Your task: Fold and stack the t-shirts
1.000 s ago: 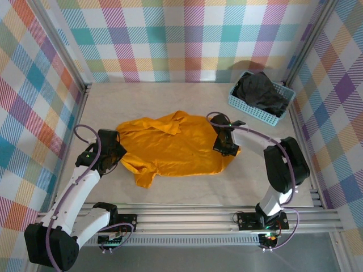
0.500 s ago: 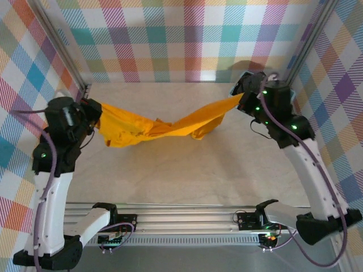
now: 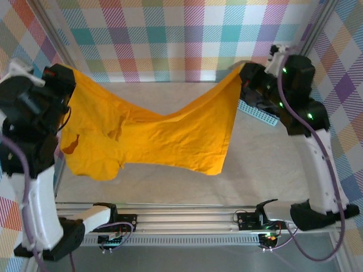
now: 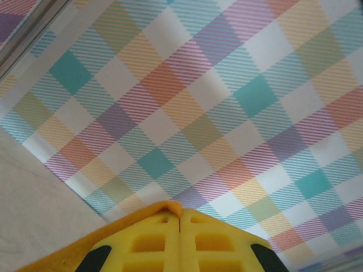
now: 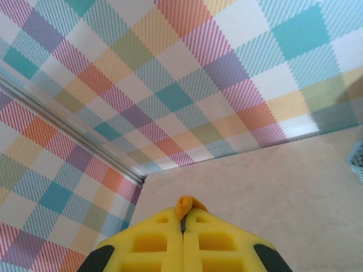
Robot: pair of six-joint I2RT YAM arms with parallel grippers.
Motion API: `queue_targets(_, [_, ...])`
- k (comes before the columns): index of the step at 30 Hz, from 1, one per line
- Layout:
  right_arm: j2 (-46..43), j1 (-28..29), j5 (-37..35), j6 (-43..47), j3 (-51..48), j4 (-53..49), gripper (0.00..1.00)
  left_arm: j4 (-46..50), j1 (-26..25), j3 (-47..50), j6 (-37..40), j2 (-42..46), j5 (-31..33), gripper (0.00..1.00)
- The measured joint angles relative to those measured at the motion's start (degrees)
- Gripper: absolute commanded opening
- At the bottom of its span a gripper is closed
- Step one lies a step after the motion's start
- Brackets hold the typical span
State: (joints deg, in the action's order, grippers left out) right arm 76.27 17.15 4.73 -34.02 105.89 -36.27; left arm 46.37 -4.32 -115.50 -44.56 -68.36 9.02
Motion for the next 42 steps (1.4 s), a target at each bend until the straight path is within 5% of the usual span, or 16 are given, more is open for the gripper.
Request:
queue_targets(6, [18.4,-5.0,9.9,-2.8,10.6,3.3,0.00,-1.6,9.1,-2.1,-2.5,-17.1,-9.2,0.00])
queue_targets(11, [35.5,-8.8,16.8,-5.7,31.3,2.1,0.00,-3.4,15.5,-7.5,-5.9,-28.0,-17.3,0.00])
queue_targets(15, [43.8,-11.1,20.3,-7.8,47.3,0.2,0.00,-5.2,17.6,-15.6,-7.9,-30.1,-21.5,0.00])
queue_targets(19, [42.7,-13.4,22.2,-9.4,50.2,0.0,0.00,-8.6,17.9,-19.1,-9.9,-26.8,-23.6,0.00])
queue_targets(23, [34.4,-14.6,23.1,-9.4,37.6,1.0,0.00,-8.5,17.9,-12.9,-10.4,-18.2,-25.1,0.00])
queue_targets(30, [15.0,-14.7,21.4,-8.5,-7.5,5.9,0.00,-9.0,18.0,35.3,-11.9,8.8,-25.3,0.00])
queue_targets(32, [12.3,-14.6,20.1,-8.4,-19.1,6.7,0.00,-8.8,17.9,47.1,-11.6,11.9,-25.5,0.20])
queue_targets(35, [12.5,-14.7,18.3,-8.3,-34.5,8.0,0.36,-8.7,17.9,61.4,-9.6,9.8,-25.5,0.64])
queue_targets(38, [16.3,-14.5,16.9,-7.2,-43.5,8.0,0.42,-7.3,17.7,69.4,-6.9,5.8,-25.7,0.70])
queue_targets(42, [16.2,-13.2,13.6,-6.4,-51.5,8.0,0.43,-4.9,16.7,71.6,-3.4,7.8,-24.9,0.63])
